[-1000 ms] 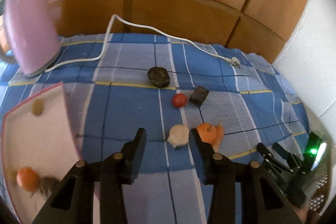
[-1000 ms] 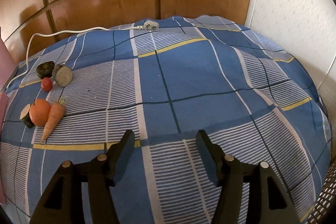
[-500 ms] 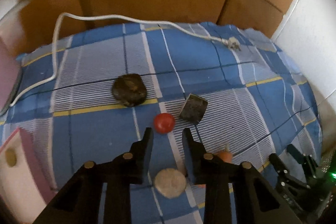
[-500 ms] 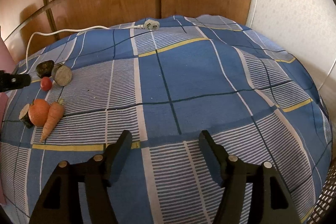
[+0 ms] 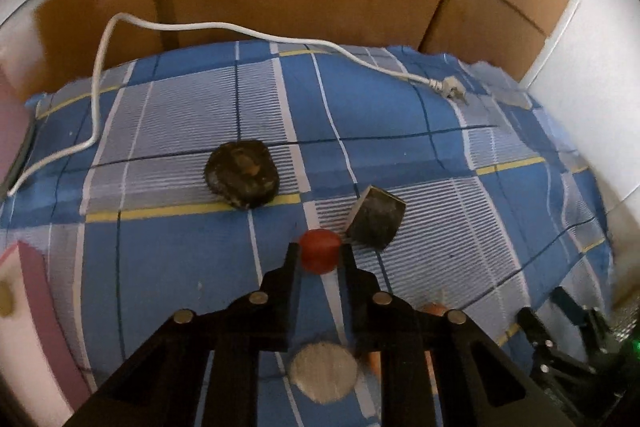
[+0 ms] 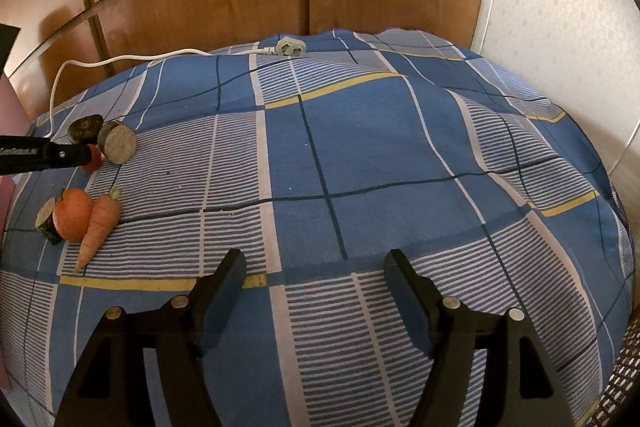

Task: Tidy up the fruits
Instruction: 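Grasp the red cherry tomato with the left gripper, then carry the tomato into the tray and open the left gripper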

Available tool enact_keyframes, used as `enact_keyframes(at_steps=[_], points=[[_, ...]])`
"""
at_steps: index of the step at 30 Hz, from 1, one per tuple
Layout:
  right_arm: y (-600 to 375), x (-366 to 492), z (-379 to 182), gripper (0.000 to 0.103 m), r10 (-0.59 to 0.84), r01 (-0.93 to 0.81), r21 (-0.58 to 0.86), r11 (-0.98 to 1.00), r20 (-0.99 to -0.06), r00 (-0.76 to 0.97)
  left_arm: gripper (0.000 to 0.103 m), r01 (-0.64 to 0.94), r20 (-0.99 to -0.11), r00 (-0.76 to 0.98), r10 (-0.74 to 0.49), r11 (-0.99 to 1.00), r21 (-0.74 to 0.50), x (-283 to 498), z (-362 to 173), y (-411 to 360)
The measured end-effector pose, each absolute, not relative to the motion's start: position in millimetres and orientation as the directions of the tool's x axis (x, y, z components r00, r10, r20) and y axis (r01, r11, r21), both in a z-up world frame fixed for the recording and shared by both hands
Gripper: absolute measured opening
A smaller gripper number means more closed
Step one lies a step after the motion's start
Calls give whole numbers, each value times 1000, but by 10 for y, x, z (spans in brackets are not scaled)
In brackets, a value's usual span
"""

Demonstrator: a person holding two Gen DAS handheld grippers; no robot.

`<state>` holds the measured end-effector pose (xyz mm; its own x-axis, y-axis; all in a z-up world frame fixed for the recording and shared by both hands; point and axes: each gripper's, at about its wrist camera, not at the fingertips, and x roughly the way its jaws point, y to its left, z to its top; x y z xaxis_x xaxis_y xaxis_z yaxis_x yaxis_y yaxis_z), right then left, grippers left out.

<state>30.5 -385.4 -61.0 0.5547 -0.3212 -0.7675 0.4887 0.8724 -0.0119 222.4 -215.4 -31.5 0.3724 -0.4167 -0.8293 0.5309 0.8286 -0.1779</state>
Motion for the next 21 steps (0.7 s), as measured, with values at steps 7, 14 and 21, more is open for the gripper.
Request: enact_keyframes(at_steps=[7, 14, 21], points=[[-3846, 320, -606, 73, -324, 489, -19, 872, -772, 547, 17, 498, -800, 420, -428, 846, -191, 1991, -121, -1965], [-3842, 340, -612, 75, -329, 492, -25, 870, -773, 543, 18, 415, -754, 516, -406, 889, -195, 1658, 140, -1578], [-3845, 360, -620, 76, -332, 487, -36, 873, -774, 538, 18, 276, -713, 608, -349, 935, -223, 1479, 338, -912]])
